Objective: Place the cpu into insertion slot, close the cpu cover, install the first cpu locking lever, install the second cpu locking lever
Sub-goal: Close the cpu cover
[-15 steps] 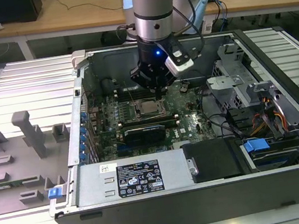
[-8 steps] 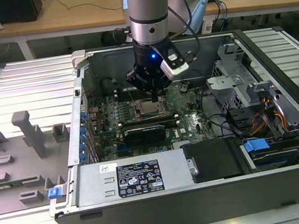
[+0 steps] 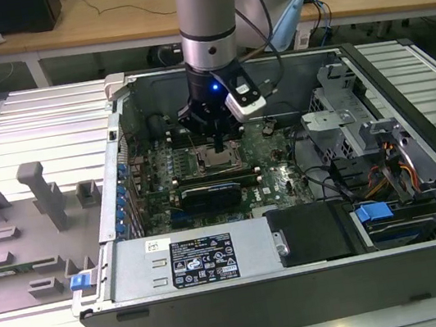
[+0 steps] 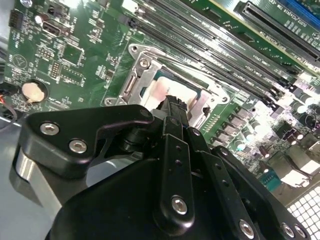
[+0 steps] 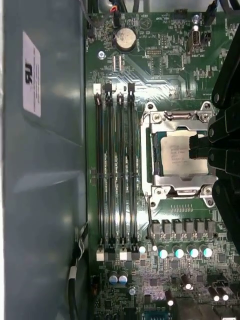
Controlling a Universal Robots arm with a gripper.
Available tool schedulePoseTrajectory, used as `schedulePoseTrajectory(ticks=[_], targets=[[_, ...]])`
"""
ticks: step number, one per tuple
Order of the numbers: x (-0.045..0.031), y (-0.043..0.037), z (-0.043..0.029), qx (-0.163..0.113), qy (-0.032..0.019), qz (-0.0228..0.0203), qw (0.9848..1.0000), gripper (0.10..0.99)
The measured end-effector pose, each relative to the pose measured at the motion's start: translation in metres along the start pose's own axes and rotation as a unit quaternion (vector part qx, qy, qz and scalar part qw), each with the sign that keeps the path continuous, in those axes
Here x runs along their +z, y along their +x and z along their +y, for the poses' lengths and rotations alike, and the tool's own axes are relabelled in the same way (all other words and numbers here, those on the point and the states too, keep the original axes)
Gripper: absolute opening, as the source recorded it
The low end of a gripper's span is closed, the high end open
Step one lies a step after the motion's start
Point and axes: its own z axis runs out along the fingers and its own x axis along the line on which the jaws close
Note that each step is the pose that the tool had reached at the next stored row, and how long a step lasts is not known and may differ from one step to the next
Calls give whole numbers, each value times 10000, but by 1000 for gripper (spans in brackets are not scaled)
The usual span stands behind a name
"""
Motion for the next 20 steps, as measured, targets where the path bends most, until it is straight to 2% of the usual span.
schedulePoseTrajectory(ticks=[11,13,16,20], targets=[[52,166,-5,0,-3,-1,10000,106],[80,187,-5,-14,-56,-2,10000,106],[104,238,-7,-17,-60,-1,10000,106],[152,255,-8,-18,-62,-1,10000,106]])
